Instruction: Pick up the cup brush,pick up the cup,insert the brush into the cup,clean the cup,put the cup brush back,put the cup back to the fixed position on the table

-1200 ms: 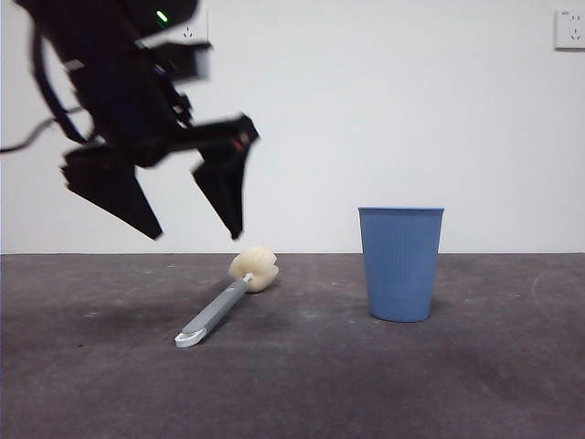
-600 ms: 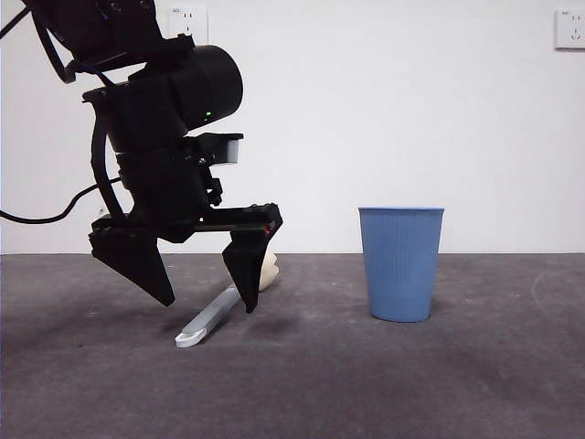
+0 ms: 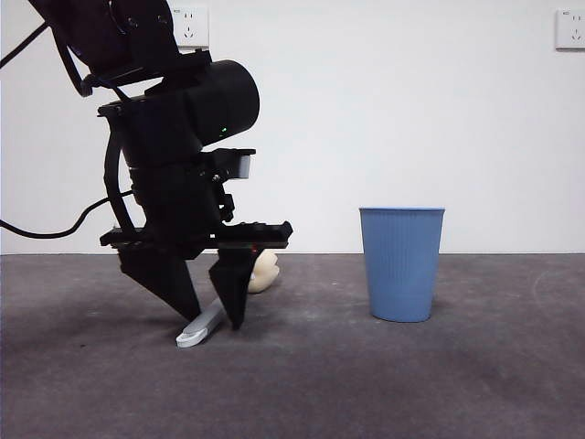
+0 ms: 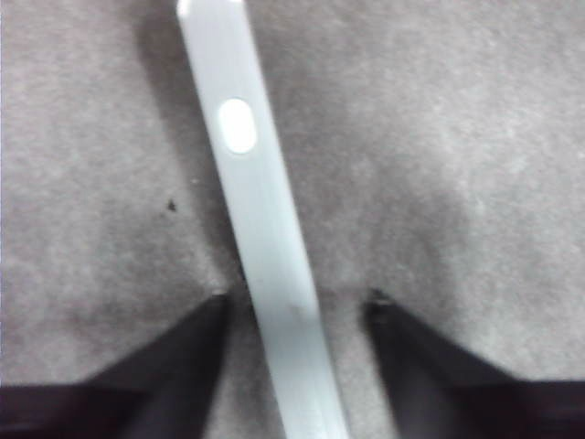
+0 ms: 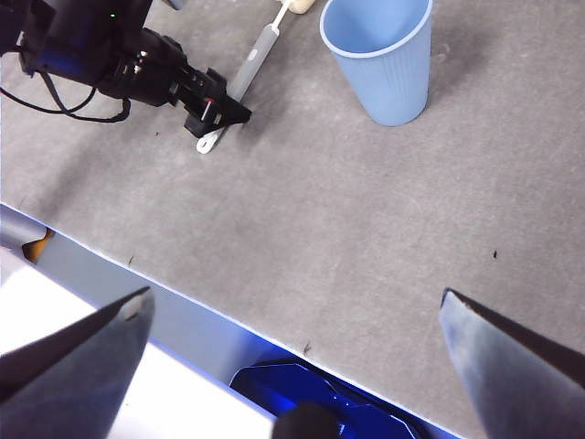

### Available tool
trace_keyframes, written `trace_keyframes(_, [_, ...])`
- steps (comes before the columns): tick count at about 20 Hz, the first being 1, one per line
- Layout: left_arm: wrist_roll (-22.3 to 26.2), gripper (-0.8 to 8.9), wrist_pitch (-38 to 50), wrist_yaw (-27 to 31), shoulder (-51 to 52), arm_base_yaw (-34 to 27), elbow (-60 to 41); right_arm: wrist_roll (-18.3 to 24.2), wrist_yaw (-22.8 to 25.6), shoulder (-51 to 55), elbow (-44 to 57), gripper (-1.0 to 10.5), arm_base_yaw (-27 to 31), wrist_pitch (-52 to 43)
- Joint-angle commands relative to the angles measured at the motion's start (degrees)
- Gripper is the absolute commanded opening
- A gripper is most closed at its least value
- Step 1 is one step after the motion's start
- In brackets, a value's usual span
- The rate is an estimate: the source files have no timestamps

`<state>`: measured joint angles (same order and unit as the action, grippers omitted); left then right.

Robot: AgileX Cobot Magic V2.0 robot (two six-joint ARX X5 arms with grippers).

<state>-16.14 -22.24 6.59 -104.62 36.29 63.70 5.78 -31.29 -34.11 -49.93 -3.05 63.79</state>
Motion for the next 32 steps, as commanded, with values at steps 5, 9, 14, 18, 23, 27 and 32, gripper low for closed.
trace_keyframes(5, [0.8, -0.09, -3.3, -1.8, 2.0, 0.1, -0.2, -0.4, 0.1, 0.0, -0.2, 5.6, -0.1, -0.3])
trace_keyframes(9, [3.0, -0.09, -5.8, -1.8, 8.1, -0.3, -0.2, -4.3, -0.2, -0.7, -0.2, 5.6, -0.1, -0.5])
trace_keyframes(14, [7.3, -0.09, -12.4, -2.2, 20.4, -0.3, -0.2, -5.0, -3.0, -6.0, 0.5, 5.6, -2.9, -8.7])
trace_keyframes(18, [8.9, -0.09, -17.1, -2.2, 31.6, -0.3, -0.2, -6.4, 1.6, -9.4, 7.6, 5.6, -6.8, -22.9])
trace_keyframes(23, [8.9, -0.09, -22.3, -2.2, 42.1, -0.3, -0.2, -11.6, 13.3, -14.4, 19.1, 5.6, -15.9, -45.4])
trace_keyframes(27, [8.9, -0.09, -26.0, -2.2, 46.1, -0.3, -0.2, -12.2, 23.9, -21.6, 22.6, 5.6, -23.8, -57.9])
trace_keyframes(32, [9.7, -0.09, -31.3, -2.2, 47.2, -0.3, -0.2, -11.7, 31.9, -33.8, 23.3, 5.6, -26.6, -73.1])
